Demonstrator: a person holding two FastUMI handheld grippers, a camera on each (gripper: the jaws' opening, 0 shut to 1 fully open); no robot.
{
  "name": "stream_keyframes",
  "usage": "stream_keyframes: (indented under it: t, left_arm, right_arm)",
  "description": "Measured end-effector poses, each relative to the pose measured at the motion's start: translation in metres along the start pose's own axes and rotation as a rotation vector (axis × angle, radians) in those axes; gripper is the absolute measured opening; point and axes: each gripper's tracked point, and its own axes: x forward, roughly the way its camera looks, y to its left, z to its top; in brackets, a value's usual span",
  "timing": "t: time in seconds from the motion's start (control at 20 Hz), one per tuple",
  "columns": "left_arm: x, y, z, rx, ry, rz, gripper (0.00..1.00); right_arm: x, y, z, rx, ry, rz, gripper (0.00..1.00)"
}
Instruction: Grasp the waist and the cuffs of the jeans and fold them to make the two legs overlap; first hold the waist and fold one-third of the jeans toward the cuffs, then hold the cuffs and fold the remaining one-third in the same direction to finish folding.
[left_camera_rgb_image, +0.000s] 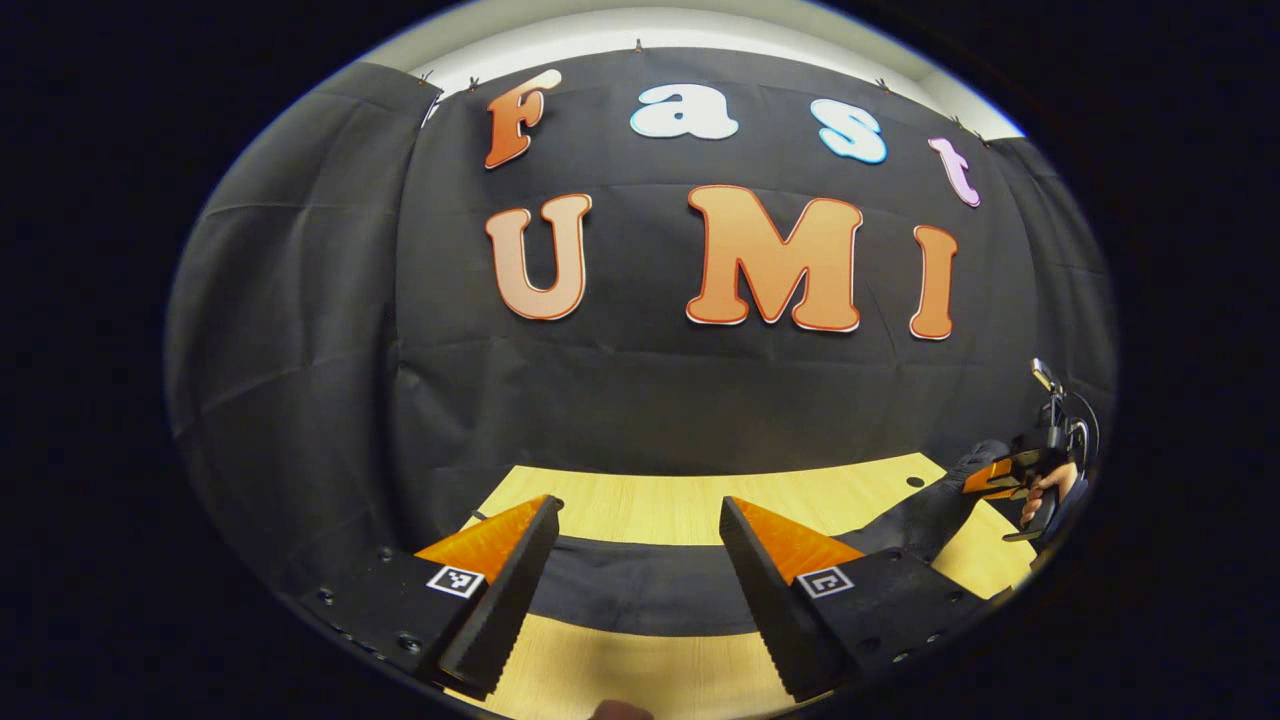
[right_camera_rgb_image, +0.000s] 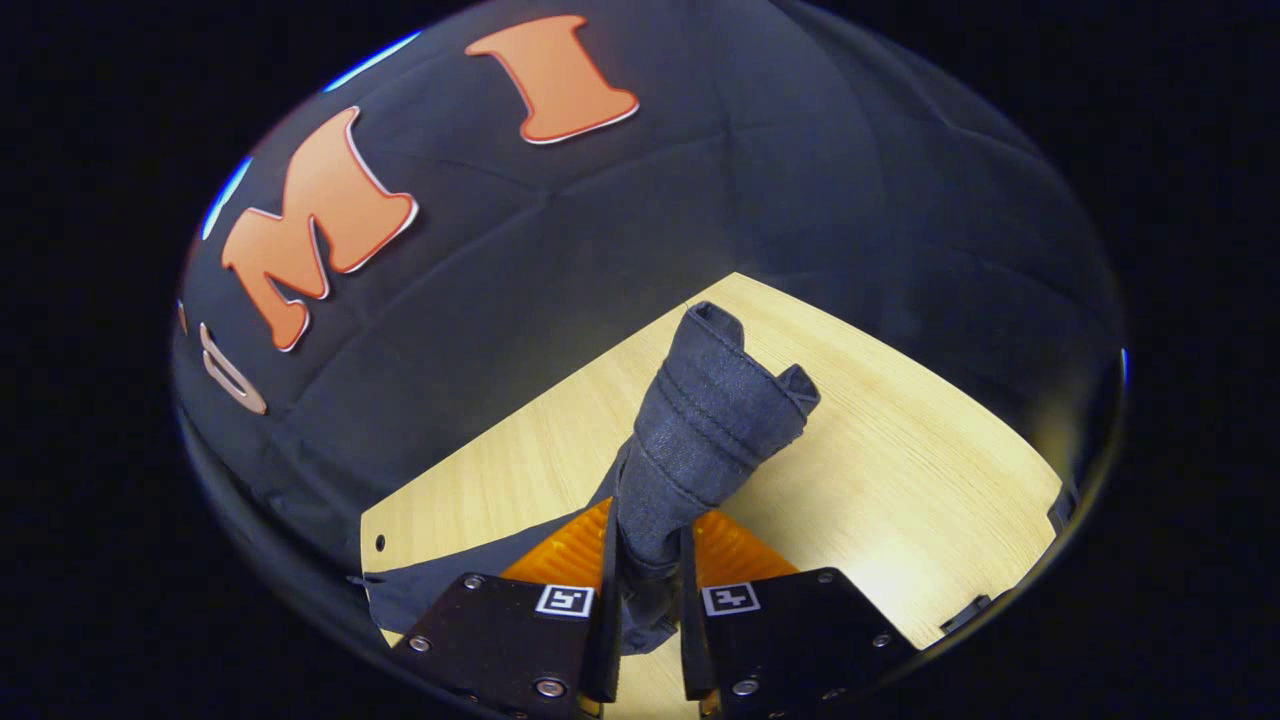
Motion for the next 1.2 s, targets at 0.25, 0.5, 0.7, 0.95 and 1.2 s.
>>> stream_keyframes:
  t: [0.25,0.5,0.7,0.95,1.2]
  left_arm:
    - [0.003,0.027,-0.009,-0.025,0.022,0.006,0.98]
    - [-0.003,0.056,-0.018,-0.035,0.034,0.030,0.98]
    - [-0.006,0.084,-0.031,-0.043,0.054,0.058,0.98]
    - [-0.010,0.115,-0.052,-0.067,0.100,0.100,0.99]
    - [-0.003,0.135,-0.076,-0.082,0.160,0.115,0.99]
  right_arm:
    - [-0.021,0.072,-0.009,-0.101,-0.031,0.094,0.25]
    - [-0.034,0.133,-0.044,-0.173,0.012,0.178,0.25]
    - [-0.027,0.171,-0.082,-0.211,0.083,0.212,0.25]
    - [-0.018,0.188,-0.114,-0.187,0.133,0.216,0.25]
    - [-0.027,0.238,-0.148,-0.138,0.223,0.369,0.41]
